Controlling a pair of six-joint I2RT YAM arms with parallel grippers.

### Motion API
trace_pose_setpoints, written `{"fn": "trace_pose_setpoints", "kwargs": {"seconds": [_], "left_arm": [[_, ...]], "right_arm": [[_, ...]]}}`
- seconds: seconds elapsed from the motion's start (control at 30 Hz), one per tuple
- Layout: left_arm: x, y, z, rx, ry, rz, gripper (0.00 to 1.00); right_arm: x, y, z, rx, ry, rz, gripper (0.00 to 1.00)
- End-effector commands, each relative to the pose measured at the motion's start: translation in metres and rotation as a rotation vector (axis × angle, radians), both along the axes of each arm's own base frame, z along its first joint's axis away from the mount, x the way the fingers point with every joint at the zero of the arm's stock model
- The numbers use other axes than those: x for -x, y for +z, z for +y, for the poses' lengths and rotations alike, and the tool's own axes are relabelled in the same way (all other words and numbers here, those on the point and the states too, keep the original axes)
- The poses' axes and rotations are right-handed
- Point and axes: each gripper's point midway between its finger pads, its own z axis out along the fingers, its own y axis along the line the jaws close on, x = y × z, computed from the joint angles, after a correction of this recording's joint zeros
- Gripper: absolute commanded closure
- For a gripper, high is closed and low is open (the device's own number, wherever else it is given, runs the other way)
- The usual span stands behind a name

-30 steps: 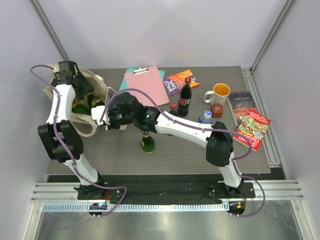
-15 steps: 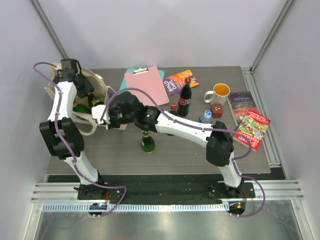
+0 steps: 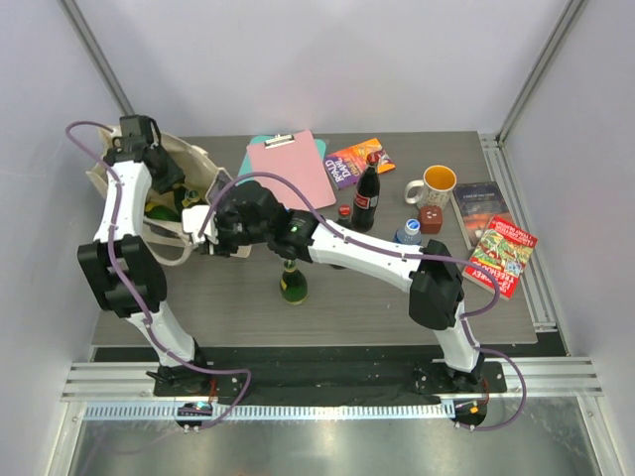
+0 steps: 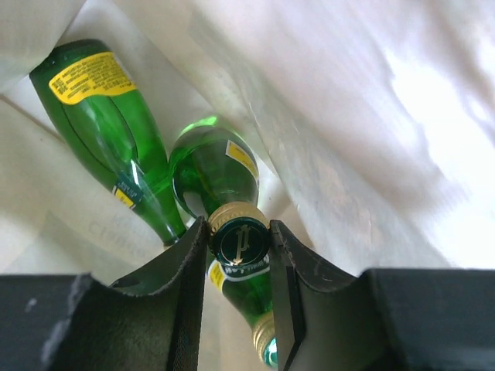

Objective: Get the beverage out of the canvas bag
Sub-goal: Take out the drink from the canvas bag.

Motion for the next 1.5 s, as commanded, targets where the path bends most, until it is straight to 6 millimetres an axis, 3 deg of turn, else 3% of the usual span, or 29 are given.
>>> {"fn": "trace_pose_setpoints", "kwargs": {"seconds": [0.0, 0.03, 0.13, 0.33, 0.5, 0.6, 1.0, 1.23, 1.47], "left_arm": [[-0.005, 0.104, -0.002, -0.053, -0.027, -0.286, 1.00], [-0.004, 0.108, -0.003, -0.054, -0.026, -0.297, 1.00], [0.002, 0.127, -0.003, -0.068, -0.030, -0.341, 1.00], [0.013, 0.164, -0.010, -0.078, -0.059, -0.419, 1.00], [0.021, 0.188, -0.012, -0.088, -0.065, -0.461, 1.00], [0.027, 0.205, -0.014, -0.090, -0.067, -0.497, 1.00], [0.058, 0.255, -0.024, -0.097, -0.078, -0.609, 1.00], [0.070, 0.268, -0.037, -0.064, -0.105, -0.643, 1.00], [0.085, 0.281, -0.047, -0.037, -0.122, -0.668, 1.00]], "right_arm": [[-0.008, 0.052, -0.008, -0.106, -0.057, 0.006, 0.50], [-0.011, 0.056, -0.009, -0.117, -0.065, 0.012, 0.42], [-0.015, 0.069, -0.010, -0.152, -0.080, 0.038, 0.35], [-0.031, 0.105, -0.018, -0.251, -0.130, 0.128, 0.27], [-0.058, 0.141, -0.030, -0.373, -0.183, 0.236, 0.22], [-0.069, 0.151, -0.033, -0.415, -0.198, 0.287, 0.18], [-0.084, 0.141, -0.025, -0.438, -0.193, 0.421, 0.15], [-0.076, 0.143, -0.021, -0.431, -0.138, 0.426, 0.15], [-0.083, 0.147, -0.011, -0.443, -0.138, 0.437, 0.15]]}}
